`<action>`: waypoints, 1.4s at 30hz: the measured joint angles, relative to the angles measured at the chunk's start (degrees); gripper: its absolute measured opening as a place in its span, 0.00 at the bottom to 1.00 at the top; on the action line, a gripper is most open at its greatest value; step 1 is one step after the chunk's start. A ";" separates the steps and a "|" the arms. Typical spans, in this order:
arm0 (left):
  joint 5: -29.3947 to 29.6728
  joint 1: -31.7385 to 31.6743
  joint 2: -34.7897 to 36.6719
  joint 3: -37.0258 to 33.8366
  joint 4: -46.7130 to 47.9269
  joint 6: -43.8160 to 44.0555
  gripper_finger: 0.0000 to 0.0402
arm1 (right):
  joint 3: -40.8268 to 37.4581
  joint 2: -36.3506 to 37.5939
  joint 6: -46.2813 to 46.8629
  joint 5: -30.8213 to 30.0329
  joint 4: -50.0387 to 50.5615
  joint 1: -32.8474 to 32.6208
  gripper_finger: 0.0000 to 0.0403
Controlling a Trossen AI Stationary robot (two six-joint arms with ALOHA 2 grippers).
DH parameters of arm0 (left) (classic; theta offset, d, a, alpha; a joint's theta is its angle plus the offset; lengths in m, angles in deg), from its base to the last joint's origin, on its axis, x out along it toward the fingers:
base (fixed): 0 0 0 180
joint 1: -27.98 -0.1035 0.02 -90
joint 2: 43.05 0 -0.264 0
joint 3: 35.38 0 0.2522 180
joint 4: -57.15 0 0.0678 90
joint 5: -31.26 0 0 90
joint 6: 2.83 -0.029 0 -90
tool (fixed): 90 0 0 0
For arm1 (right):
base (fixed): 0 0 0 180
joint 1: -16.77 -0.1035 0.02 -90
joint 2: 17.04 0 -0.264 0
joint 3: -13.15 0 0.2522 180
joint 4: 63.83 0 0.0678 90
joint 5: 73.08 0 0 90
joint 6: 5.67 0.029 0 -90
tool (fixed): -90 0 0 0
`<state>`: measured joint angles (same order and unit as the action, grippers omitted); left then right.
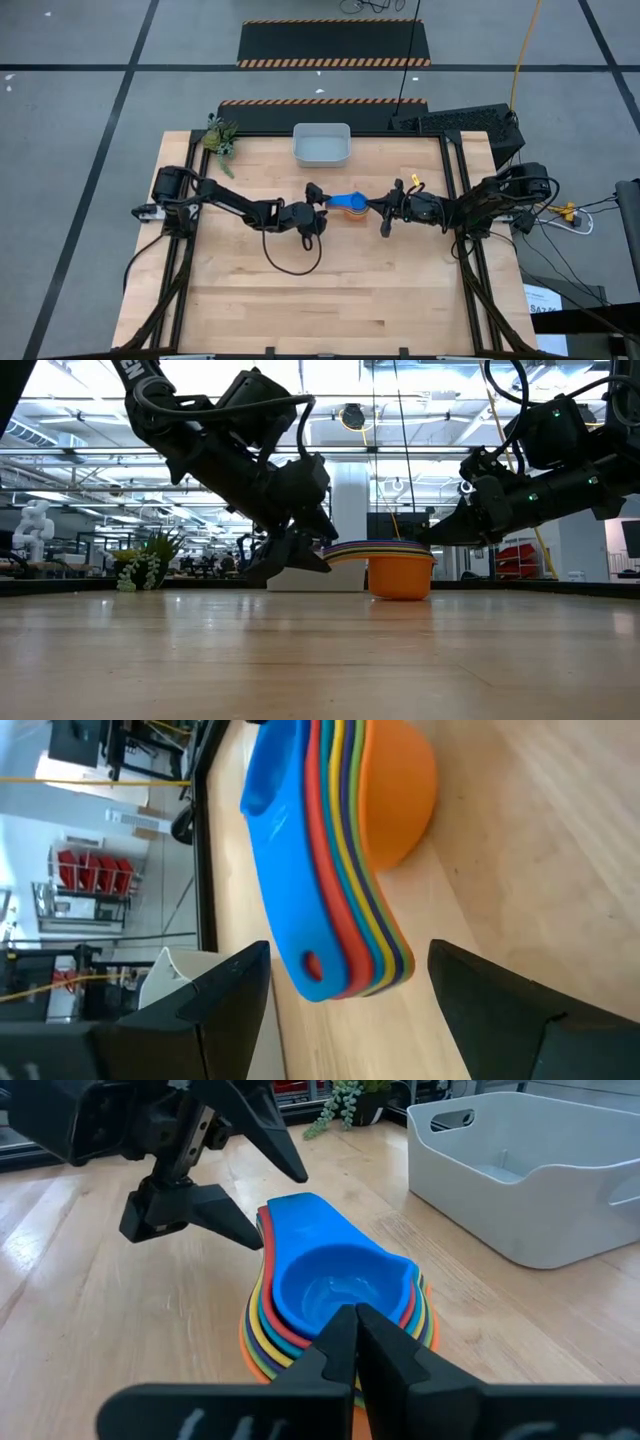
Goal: Nest measuring cups in basket
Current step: Put the stack of measuring cups into the gray bin
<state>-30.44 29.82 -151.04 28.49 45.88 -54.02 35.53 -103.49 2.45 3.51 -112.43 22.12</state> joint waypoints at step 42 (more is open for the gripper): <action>9.05 0.74 -7.56 0.02 -14.48 1.40 0.37 | 0.00 -0.02 0.81 0.00 0.45 0.73 0.00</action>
<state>-21.39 30.57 -158.60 28.51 31.41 -52.61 35.53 -103.51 3.26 3.51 -111.98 22.86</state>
